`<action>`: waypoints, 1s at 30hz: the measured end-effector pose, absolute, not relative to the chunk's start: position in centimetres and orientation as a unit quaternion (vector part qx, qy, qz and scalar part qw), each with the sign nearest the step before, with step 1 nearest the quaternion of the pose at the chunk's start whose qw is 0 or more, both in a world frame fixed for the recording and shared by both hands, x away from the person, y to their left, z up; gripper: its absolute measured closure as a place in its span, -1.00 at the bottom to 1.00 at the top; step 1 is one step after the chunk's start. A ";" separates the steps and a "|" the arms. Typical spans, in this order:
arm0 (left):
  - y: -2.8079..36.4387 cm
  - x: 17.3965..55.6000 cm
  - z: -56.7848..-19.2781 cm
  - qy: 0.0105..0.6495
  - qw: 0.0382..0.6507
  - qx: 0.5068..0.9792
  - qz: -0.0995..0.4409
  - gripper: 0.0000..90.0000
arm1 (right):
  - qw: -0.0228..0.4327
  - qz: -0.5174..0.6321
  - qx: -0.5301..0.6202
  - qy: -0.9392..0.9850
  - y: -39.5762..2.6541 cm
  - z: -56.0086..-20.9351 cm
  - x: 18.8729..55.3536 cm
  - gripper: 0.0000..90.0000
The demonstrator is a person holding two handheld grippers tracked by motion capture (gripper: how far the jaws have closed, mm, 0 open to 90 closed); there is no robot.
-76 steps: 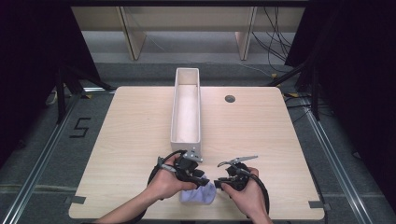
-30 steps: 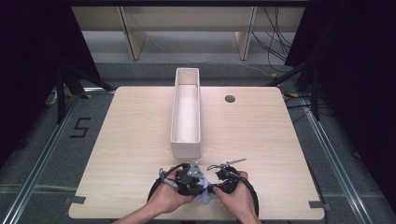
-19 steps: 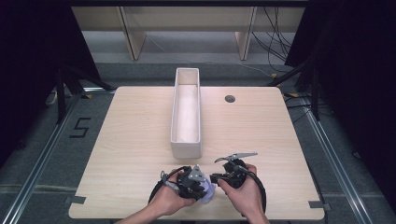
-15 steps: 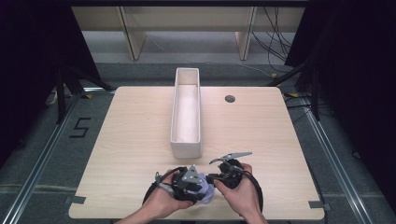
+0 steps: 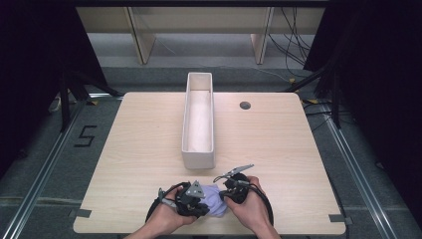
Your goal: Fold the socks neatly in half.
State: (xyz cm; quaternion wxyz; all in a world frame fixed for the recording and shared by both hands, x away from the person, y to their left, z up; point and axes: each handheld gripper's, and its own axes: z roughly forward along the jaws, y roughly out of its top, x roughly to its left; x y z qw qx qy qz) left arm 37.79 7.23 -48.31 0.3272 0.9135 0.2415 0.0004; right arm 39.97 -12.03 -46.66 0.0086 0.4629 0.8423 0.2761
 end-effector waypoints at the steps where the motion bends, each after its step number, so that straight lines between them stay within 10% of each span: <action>1: 7.2 37.8 -48.4 0.243 0.329 0.913 0.001 0.79 | 0.011 0.273 0.463 0.843 -12.1 -46.9 40.0 0.92; 30: 8.4 40.2 -48.0 0.276 0.325 0.902 0.058 0.60 | 0.019 0.286 0.456 0.843 -12.3 -47.4 39.6 0.86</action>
